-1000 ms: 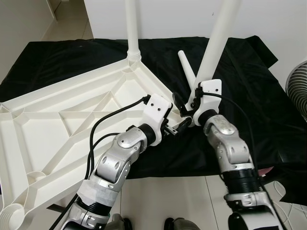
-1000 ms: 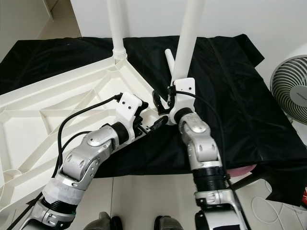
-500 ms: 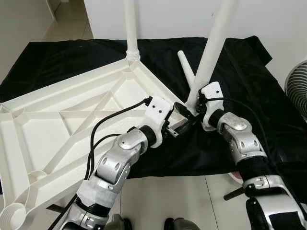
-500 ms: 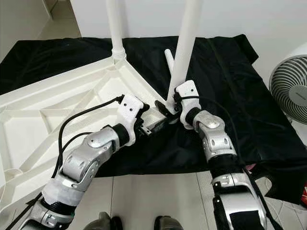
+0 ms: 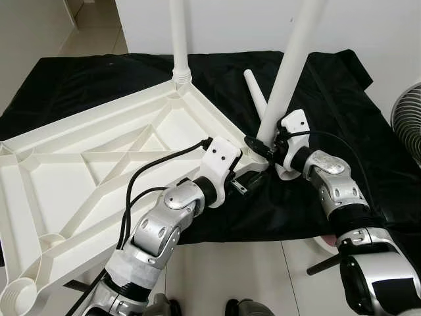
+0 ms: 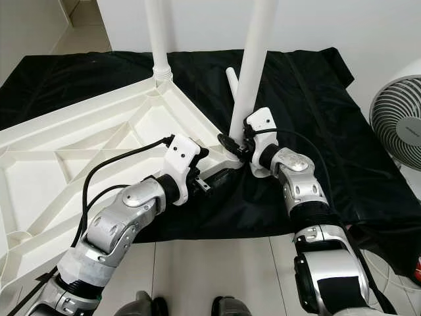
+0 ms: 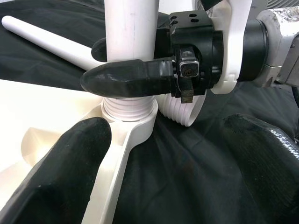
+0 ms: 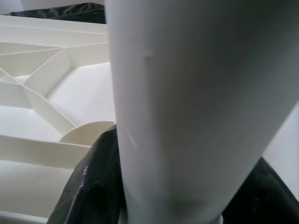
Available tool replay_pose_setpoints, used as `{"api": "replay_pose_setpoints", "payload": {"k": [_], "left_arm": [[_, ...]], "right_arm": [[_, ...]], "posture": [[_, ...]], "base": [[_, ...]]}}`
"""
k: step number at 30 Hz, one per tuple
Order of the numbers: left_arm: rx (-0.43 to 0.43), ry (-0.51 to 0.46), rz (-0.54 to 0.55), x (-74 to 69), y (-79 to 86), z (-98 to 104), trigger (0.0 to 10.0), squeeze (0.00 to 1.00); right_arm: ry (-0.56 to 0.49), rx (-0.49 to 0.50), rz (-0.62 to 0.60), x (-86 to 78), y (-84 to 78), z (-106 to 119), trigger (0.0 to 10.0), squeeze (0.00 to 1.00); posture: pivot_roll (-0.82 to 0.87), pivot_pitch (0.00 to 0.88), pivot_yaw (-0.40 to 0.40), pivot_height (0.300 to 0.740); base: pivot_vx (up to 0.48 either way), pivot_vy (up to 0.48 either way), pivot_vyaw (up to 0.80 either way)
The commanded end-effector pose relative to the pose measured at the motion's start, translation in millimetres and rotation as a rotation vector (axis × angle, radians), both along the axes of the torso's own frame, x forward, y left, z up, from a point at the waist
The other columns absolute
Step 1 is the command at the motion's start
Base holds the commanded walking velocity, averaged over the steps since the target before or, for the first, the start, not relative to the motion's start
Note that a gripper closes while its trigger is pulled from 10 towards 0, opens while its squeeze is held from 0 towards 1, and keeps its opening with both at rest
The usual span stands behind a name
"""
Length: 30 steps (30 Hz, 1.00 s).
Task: Building children table
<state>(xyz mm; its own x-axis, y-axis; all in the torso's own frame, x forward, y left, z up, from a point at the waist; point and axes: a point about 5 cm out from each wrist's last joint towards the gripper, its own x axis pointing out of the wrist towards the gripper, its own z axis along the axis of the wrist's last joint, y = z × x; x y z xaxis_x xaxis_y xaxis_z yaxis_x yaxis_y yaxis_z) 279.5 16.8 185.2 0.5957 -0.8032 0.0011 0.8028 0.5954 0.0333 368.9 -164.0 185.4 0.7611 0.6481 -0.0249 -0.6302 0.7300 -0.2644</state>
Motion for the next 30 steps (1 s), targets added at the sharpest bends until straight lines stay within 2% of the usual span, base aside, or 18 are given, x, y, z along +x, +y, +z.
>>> {"api": "replay_pose_setpoints", "payload": {"k": [1, 2, 4, 5, 8, 14, 16, 19, 21, 22, 24, 30], "left_arm": [[0.018, 0.006, -0.1, -7.3, -2.3, -3, 10.0, 0.0], [0.018, 0.005, -0.1, -7.6, -2.4, -3, 10.0, 0.0], [0.017, 0.004, -0.095, -7.0, -2.1, -3, 10.0, 0.0], [0.013, 0.005, -0.085, -6.0, -1.4, -3, 10.0, 0.0], [0.011, 0.008, -0.079, -5.7, -1.0, -3, 10.0, 0.0], [0.01, 0.011, -0.061, -4.4, 0.4, -4, 10.0, 0.0], [0.008, 0.009, -0.037, -1.4, 3.5, -4, 10.0, 0.0], [0.007, 0.008, -0.029, -0.2, 4.6, -3, 10.0, 0.0], [0.012, 0.001, -0.011, 2.8, 8.1, -3, 10.0, 0.0], [0.012, 0.001, -0.011, 2.8, 8.1, -3, 10.0, 0.0], [0.018, -0.003, 0.014, 7.4, 13.0, -2, 10.0, 0.0], [0.025, -0.008, 0.027, 11.1, 18.2, 0, 10.0, 0.0]], "right_arm": [[0.005, -0.022, 0.016, -1.5, 4.4, -4, 2.2, 0.0], [0.031, 0.009, -0.013, -2.0, 3.5, -5, 10.0, 0.0], [0.047, 0.04, -0.06, -2.1, 3.2, -6, 10.0, 0.0], [0.07, 0.098, -0.118, -3.3, 4.5, -4, 10.0, 0.0], [0.071, 0.147, -0.166, -3.9, 7.8, -1, 10.0, 0.0], [0.053, 0.174, -0.234, -6.0, 12.8, 2, 10.0, 0.0], [0.051, 0.247, -0.372, -11.8, 21.9, 2, 10.0, 0.0], [0.052, 0.277, -0.427, -14.7, 25.1, 2, 10.0, 0.0], [0.064, 0.317, -0.545, -26.1, 36.4, -1, 10.0, 0.0], [0.064, 0.317, -0.545, -26.1, 36.4, -1, 10.0, 0.0], [0.06, 0.348, -0.621, -39.6, 50.9, 1, 10.0, 0.0], [0.057, 0.37, -0.601, -45.7, 59.7, 6, 10.0, 0.0]], "posture": [[-0.13, 0.08, 0.016, 0.74], [-0.13, 0.084, 0.016, 0.74], [-0.13, 0.091, 0.015, 0.74], [-0.13, 0.095, 0.015, 0.74], [-0.13, 0.099, 0.015, 0.74], [-0.13, 0.103, 0.019, 0.74], [-0.13, 0.106, 0.019, 0.74], [-0.13, 0.106, 0.019, 0.74], [-0.13, 0.108, 0.019, 0.74], [-0.13, 0.108, 0.019, 0.74], [-0.12, 0.11, 0.028, 0.74], [-0.12, 0.111, 0.033, 0.74]], "base": [[0.0, 0.0, 0.0], [0.0, 0.0, 0.0], [0.0, 0.0, 0.0], [0.0, 0.0, 0.0], [0.0, 0.0, 0.0], [0.0, 0.0, 0.0], [0.0, 0.0, 0.0], [0.0, 0.0, 0.0], [0.0, 0.0, 0.0], [0.0, 0.0, 0.0], [0.0, 0.0, 0.0], [0.0, 0.0, 0.0]]}}
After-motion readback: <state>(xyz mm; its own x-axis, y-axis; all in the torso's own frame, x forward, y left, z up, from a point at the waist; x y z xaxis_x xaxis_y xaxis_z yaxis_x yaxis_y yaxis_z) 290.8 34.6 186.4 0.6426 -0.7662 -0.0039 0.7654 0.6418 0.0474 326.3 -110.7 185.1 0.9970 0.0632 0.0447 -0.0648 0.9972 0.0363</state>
